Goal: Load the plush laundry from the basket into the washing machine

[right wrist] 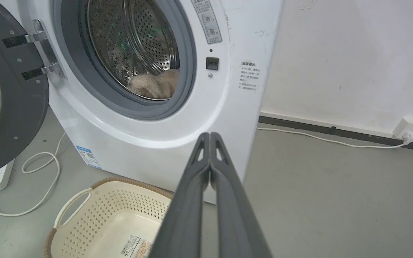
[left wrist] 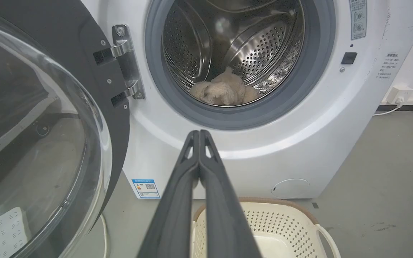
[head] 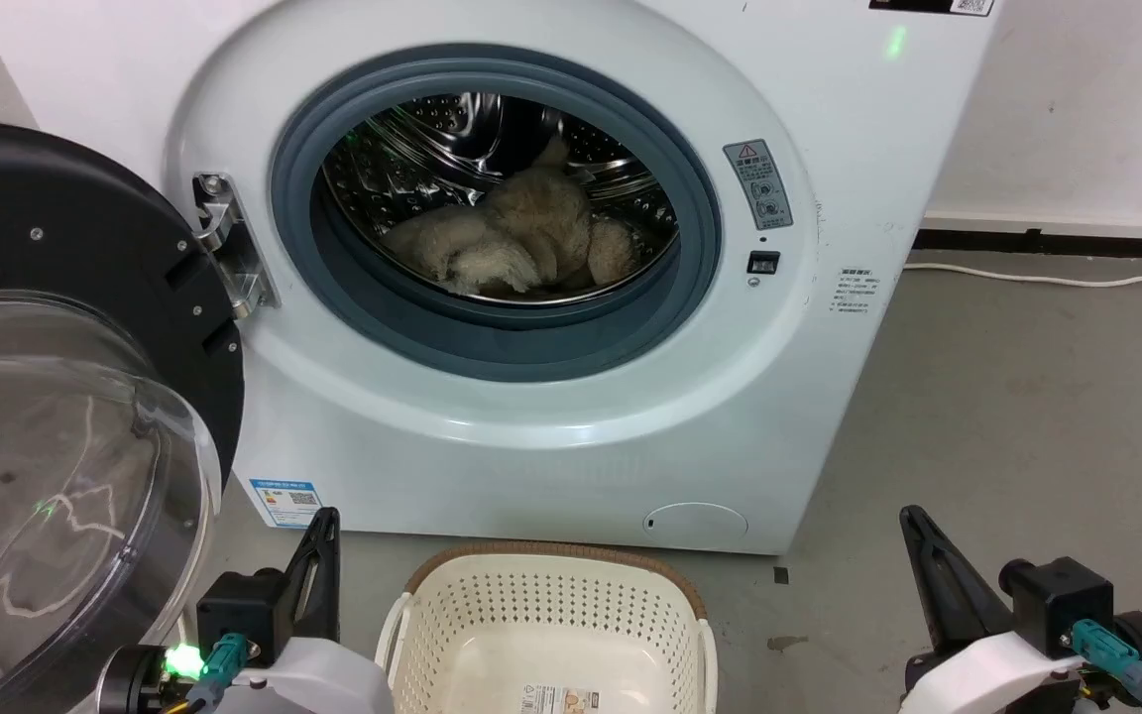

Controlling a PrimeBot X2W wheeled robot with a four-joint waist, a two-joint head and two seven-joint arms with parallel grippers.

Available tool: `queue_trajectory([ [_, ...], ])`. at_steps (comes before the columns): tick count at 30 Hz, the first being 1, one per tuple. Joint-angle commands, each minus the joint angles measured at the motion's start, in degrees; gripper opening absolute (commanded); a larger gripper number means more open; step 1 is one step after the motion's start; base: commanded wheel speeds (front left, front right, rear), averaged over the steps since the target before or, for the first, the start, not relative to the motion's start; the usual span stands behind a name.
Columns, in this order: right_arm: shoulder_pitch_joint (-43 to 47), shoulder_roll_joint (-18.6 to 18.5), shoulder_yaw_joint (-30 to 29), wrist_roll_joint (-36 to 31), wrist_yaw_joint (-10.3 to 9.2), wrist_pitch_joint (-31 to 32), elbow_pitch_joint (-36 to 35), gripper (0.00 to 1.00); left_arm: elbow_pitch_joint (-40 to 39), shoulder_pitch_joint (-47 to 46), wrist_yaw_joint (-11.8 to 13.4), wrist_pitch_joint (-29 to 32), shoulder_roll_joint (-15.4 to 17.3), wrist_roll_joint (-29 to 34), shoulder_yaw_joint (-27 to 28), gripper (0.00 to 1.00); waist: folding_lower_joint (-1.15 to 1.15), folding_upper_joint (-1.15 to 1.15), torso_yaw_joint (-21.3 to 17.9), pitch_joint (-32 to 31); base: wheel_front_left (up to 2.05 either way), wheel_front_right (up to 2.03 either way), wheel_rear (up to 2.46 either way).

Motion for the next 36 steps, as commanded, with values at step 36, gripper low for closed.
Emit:
queue_trajectory([
  [36, -1.5, -0.1, 0.2, -1.5, 0.05, 2.1, -1.4, 0.0, -1.1, -1.4, 0.7, 2.1, -0.5, 1.1, 1.0, 0.0, 0.0, 0.0, -0.5, 0.1, 0.0, 0.0, 0.0],
])
